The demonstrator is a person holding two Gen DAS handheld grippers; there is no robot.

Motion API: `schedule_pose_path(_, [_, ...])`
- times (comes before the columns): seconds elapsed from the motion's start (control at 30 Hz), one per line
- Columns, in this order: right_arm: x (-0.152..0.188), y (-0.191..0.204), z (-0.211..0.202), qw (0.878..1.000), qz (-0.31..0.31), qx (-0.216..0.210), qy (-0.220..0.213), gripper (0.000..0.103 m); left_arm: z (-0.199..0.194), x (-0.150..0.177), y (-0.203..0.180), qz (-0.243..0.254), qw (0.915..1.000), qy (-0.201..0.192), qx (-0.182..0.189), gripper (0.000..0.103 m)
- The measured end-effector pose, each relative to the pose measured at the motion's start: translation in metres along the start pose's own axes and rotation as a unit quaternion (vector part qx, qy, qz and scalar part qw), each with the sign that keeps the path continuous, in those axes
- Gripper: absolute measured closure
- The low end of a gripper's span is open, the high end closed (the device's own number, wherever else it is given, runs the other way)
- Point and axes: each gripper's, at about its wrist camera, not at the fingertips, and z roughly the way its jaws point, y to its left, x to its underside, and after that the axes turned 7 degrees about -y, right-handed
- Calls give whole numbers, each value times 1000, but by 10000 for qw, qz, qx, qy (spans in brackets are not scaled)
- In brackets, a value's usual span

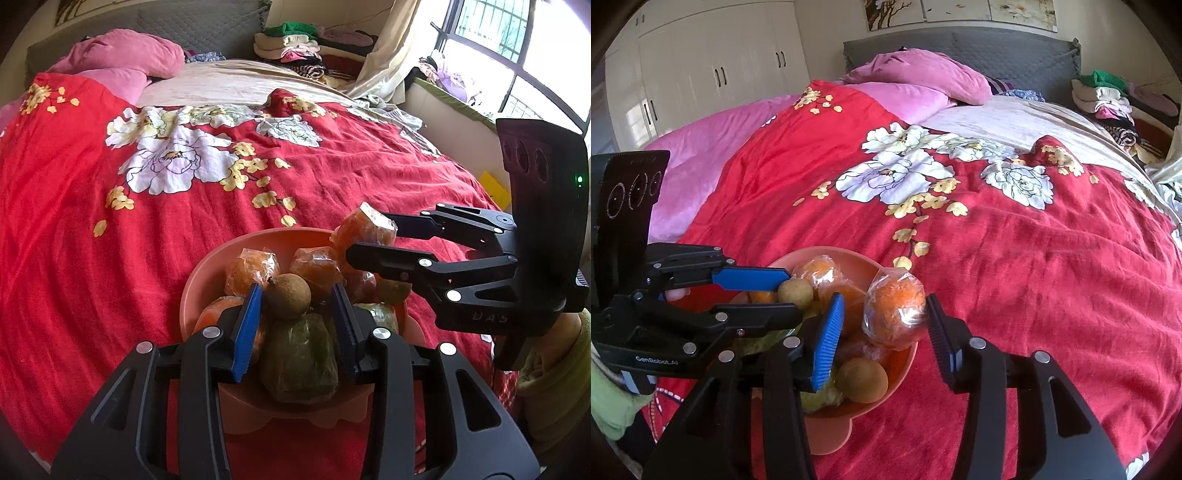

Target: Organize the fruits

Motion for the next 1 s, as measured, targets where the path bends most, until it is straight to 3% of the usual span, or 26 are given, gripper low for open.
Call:
schedule_pose_path(0.3, [0, -1, -4, 10000, 51, 39, -66, 47, -1, 0, 0, 6, 10000, -20, -3, 72])
schedule_pose_path(0.37, [-1, -2, -6, 9999, 59, 51, -103, 44, -2, 0, 0, 1, 10000, -32, -9, 67])
schedule_pose_path(0.63, [-7, -5, -21, 9993, 86, 170, -331, 31, -9, -4, 0, 1, 9999, -125, -69, 65])
schedule_pose_path(1.0, [-13, -1, -45, 9975, 58, 237, -663, 17, -19, -4, -3, 15, 9996, -241, -152, 51])
